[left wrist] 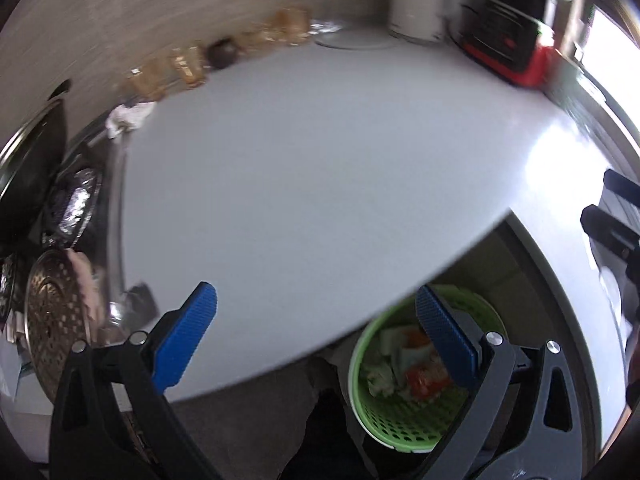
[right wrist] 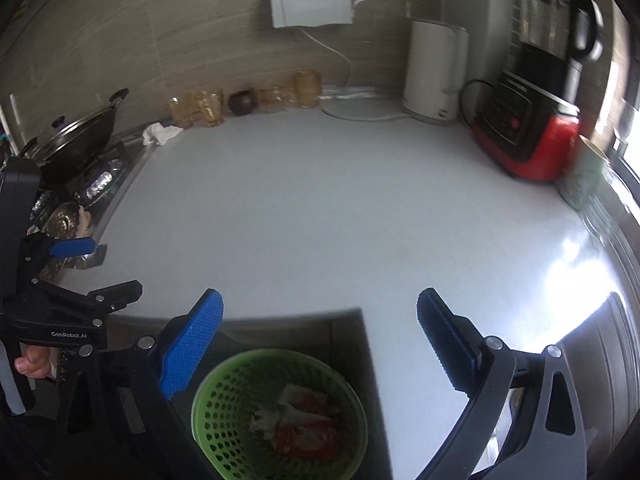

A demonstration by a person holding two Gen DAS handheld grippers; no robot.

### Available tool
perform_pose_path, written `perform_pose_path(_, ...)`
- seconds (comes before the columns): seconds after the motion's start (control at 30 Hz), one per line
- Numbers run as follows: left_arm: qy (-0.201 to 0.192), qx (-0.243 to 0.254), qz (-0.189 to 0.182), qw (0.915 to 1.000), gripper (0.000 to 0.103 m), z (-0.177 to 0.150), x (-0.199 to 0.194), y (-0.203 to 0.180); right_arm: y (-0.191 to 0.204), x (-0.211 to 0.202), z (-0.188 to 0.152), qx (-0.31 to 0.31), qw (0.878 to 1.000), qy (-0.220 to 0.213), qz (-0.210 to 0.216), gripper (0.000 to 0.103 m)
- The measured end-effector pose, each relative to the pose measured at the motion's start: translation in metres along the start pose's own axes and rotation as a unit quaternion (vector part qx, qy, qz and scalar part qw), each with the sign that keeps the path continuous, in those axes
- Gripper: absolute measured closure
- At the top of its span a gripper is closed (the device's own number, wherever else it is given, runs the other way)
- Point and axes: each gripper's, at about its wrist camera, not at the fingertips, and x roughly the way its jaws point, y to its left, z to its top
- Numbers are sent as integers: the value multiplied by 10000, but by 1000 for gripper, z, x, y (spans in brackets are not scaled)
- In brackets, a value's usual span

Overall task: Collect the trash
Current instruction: 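Move the right tool over the counter to the crumpled white tissue by the stove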

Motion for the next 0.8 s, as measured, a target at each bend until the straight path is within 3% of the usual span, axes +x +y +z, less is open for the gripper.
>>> perform_pose_path(0.17, -113, -410, 85, 9991, 8, 15, 1, 39, 32, 25, 43, -409, 9984, -172, 341, 5)
perform_pose_path(0.33, -238, -732, 255, 9967, 8, 31, 5, 80, 81, 68, 100, -911, 9908, -301, 955, 5)
perform_pose_path(0.53, -356, -1020, 564, 9925, 8, 53, 22, 135, 155, 144, 168, -1433, 9770, -266, 1554, 5)
perform_pose_path(0.8, -252, -1273, 554, 9900, 8, 81, 72, 194, 248, 262, 234, -1908, 9598, 73, 2059, 5)
